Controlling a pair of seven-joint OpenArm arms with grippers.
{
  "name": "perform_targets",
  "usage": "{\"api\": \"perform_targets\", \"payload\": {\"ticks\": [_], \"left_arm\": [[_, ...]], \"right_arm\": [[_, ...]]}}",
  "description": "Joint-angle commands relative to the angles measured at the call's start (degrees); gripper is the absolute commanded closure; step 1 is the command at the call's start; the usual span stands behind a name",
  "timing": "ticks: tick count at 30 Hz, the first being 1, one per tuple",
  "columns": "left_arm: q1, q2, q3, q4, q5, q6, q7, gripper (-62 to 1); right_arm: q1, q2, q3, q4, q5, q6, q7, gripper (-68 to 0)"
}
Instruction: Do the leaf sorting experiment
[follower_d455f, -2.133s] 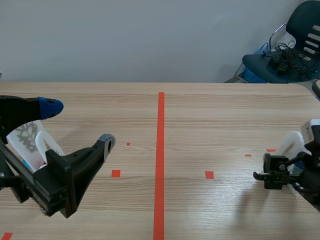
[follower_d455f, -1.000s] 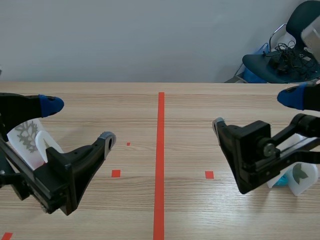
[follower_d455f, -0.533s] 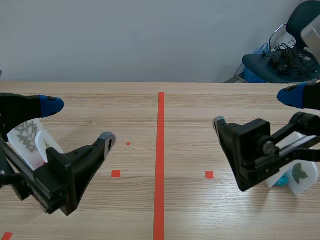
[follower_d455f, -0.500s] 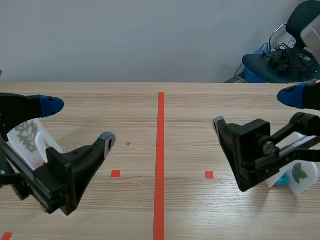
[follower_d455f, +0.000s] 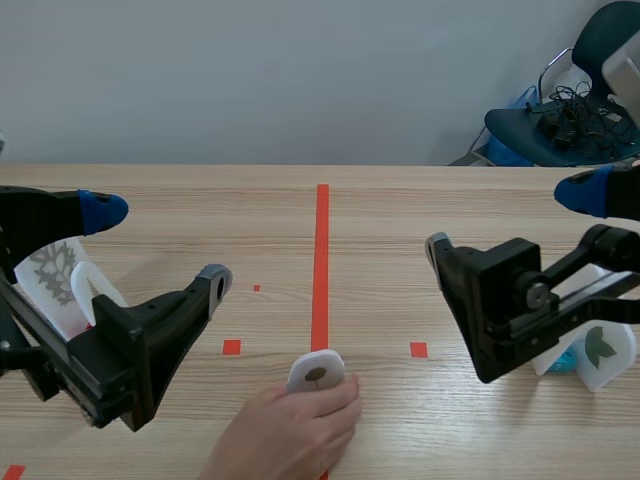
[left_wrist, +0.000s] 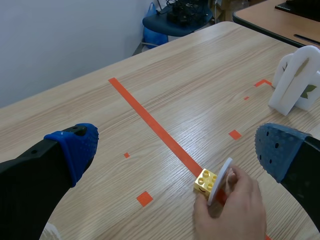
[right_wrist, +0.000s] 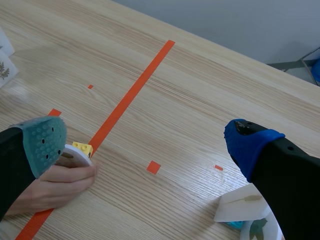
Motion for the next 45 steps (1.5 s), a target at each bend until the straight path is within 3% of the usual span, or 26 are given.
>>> {"api": "perform_targets", "payload": {"ticks": [1,14,17,23,31,39,44,45], "left_arm": [[-0.02,-0.02,-0.11,0.66,-0.57,0.07,-0.83,-62.3],[-0.02,-0.04,-0.11,0.55,-0.55,0.09,-0.72,-62.3],[-0.02,-0.2,-0.11,0.55,-0.55,0.0,-0.72,-62.3],[0.0,-0.17,-0.11,0.57,-0.55,-0.26,-0.55,-62.3],[-0.02,-0.17,-0.11,0.57,-0.55,-0.37,-0.57,-62.3],[-0.02,-0.17,-0.11,0.57,-0.55,-0.37,-0.57,-62.3],[-0.02,-0.17,-0.11,0.57,-0.55,-0.37,-0.57,-62.3],[-0.02,-0.17,-0.11,0.57,-0.55,-0.37,-0.57,-62.3]], "right_arm": [[0.5,0.13,0.63,0.02,0.26,-0.2,0.85,-67.9],[1.01,0.15,0.5,-0.15,0.24,0.11,0.48,-67.9],[2.4,0.15,-1.7,-2.21,0.26,0.24,0.61,-67.9],[9.42,-0.28,-11.13,-14.12,-1.05,0.24,3.28,-67.9],[19.08,-2.36,-24.44,-30.1,-10.75,0.22,8.92,-67.9],[26.67,-5.27,-31.15,-44.87,-14.32,0.24,13.16,-67.9],[29.44,-6.73,-34.36,-49.59,-17.03,0.22,14.43,-67.8],[29.77,-6.95,-34.8,-50.29,-17.38,0.22,14.45,-65.2]]}}
